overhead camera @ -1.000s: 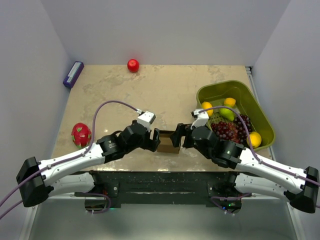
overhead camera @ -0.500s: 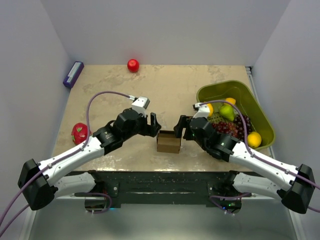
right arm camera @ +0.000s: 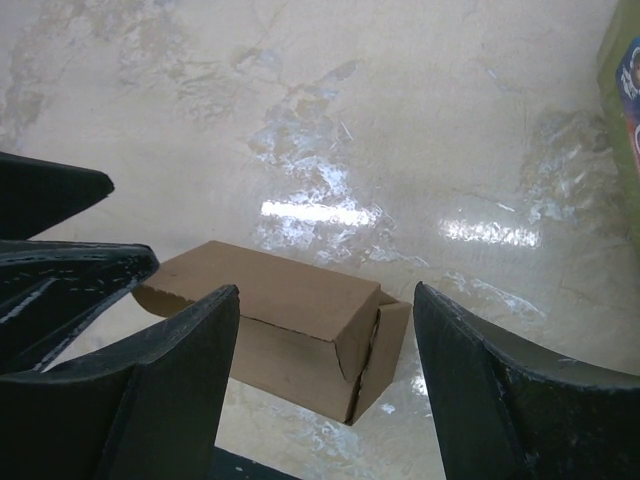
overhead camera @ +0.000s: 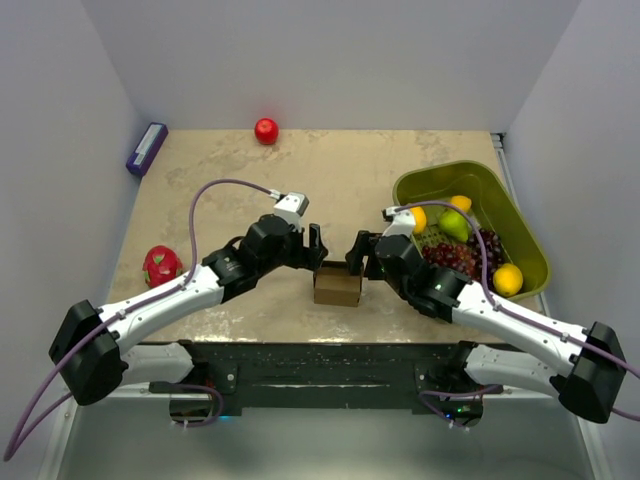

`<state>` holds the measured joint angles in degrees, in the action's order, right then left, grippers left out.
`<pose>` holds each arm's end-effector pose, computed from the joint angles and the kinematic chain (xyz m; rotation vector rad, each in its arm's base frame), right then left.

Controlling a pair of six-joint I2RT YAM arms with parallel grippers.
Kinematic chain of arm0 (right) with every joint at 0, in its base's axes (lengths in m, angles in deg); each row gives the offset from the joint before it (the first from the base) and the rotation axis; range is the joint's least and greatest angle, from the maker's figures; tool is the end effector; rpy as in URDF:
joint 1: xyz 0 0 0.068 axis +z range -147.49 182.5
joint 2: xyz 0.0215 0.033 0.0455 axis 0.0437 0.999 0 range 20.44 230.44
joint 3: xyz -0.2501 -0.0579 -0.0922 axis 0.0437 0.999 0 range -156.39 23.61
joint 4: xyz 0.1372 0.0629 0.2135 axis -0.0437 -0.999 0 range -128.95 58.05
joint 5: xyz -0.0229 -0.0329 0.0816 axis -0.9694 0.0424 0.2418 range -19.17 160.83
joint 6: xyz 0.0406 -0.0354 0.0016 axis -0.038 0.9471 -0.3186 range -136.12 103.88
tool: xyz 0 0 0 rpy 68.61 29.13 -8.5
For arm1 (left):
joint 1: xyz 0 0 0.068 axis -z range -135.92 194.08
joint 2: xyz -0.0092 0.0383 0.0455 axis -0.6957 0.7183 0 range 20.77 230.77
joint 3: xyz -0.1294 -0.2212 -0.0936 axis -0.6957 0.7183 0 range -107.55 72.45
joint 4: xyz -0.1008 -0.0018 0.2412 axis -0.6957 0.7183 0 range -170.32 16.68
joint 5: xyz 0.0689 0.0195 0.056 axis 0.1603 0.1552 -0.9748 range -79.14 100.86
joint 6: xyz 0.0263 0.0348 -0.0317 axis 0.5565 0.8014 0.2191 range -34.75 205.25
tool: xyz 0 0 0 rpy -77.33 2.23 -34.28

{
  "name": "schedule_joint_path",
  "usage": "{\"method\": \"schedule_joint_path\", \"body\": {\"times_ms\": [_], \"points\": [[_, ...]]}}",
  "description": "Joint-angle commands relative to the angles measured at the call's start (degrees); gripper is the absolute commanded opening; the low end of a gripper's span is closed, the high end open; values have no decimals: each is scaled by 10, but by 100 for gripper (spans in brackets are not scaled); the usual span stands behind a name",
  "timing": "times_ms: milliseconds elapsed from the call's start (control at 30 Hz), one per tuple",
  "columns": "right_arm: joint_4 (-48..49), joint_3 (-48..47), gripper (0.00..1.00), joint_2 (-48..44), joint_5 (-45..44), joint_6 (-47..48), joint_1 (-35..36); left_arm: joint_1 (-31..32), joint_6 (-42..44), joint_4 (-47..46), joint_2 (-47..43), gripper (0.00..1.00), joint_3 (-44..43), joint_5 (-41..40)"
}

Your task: Fold the paper box

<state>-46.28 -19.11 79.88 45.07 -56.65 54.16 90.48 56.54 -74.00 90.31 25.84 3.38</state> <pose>0.1538 0.1698 0.2732 0.0659 2.0935 0.5165 0.1909 -0.1938 0.2673 0.2485 2.1311 -0.6546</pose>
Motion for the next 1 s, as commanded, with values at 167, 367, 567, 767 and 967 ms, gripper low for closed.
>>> {"method": "schedule_joint_path", "body": {"times_ms": [167, 367, 567, 767, 967], "points": [[34, 21, 72, 17, 0, -10, -4, -3, 8, -40, 6, 77, 24, -7], [28, 29, 69, 18, 7, -17, -4, -3, -5, -47, 8, 72, 49, 10], [26, 43, 65, 16, 19, -31, -4, -3, -16, -49, -5, 70, 75, 12], [30, 54, 62, 18, 27, -40, -4, -3, -27, -54, -10, 70, 93, 15], [37, 75, 57, 9, 31, -53, -3, -3, -32, -54, -21, 70, 93, 14]]}}
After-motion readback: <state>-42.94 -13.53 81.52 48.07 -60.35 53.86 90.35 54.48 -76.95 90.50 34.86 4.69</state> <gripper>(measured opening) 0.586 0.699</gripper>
